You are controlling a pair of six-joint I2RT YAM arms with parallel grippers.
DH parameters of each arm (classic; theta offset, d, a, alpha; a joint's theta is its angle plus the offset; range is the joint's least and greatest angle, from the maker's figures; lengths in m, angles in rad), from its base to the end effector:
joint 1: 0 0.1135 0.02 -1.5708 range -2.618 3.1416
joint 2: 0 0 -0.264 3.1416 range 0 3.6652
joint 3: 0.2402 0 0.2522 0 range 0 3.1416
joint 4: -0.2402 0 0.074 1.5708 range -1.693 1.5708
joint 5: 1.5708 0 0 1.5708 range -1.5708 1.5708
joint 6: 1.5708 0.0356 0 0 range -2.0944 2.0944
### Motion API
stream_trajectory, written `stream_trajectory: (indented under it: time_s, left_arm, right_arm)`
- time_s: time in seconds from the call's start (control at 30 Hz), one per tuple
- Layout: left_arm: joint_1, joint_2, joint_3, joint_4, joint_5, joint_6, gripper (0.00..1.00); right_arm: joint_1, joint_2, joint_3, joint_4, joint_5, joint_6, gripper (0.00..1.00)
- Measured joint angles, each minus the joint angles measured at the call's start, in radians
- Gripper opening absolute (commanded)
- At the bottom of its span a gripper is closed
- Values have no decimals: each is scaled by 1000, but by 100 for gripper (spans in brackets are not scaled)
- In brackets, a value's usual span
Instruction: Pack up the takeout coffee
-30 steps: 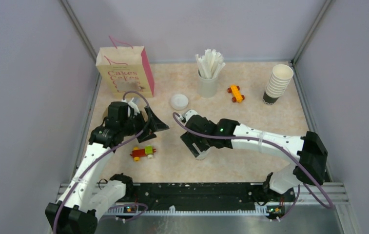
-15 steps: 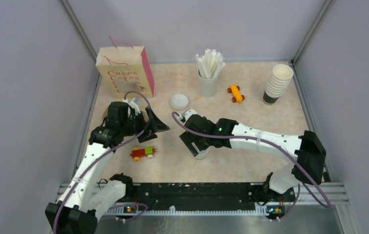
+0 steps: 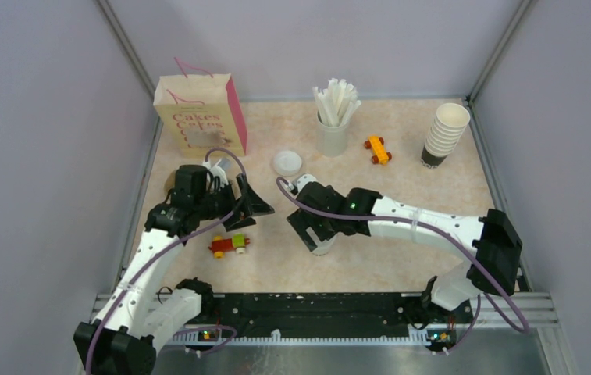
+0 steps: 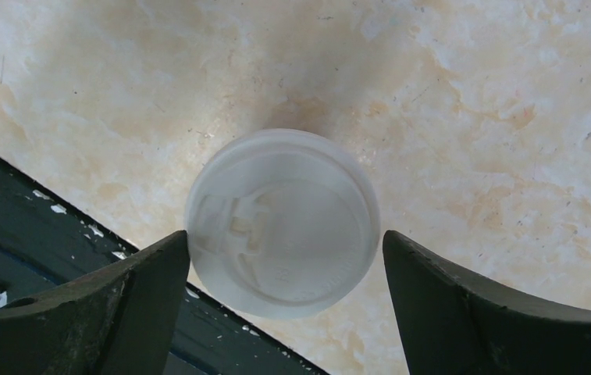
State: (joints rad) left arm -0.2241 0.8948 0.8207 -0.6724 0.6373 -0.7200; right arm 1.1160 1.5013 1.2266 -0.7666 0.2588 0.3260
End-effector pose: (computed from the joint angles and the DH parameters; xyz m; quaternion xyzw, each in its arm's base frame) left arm 0.1697 -0.0604 0.2915 -0.0919 0.8743 -0.4286 0.2083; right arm 0.1437 0.2731 0.2746 -0.3371 0.8964 0.0777 0.2771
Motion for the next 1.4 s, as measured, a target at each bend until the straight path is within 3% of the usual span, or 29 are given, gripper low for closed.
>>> stream_trajectory:
  time_s: [0.4, 0.6, 0.8, 1.0, 1.2, 1.4]
  left_arm:
    - [0, 13, 0, 0, 3, 30, 90]
    - [0, 13, -29, 37, 57, 23, 80]
    - [-11, 31, -64, 73, 92, 0, 80]
    - [-111, 89, -69, 156, 71, -37, 79]
    - [-285, 204, -69, 262, -4, -63, 81]
    - [-335, 311, -67, 350, -42, -80, 82]
  right_arm:
    - [-4, 0, 75, -60, -18, 24, 87]
    - [-65, -16, 183, -89, -55, 65, 81]
    - [-220, -113, 119, -60, -214, 108, 69]
    - [-397, -200, -38, -5, -401, 120, 70]
    - [-455, -199, -121, 52, -561, 99, 67]
    - [-565, -197, -201, 107, -735, 83, 66]
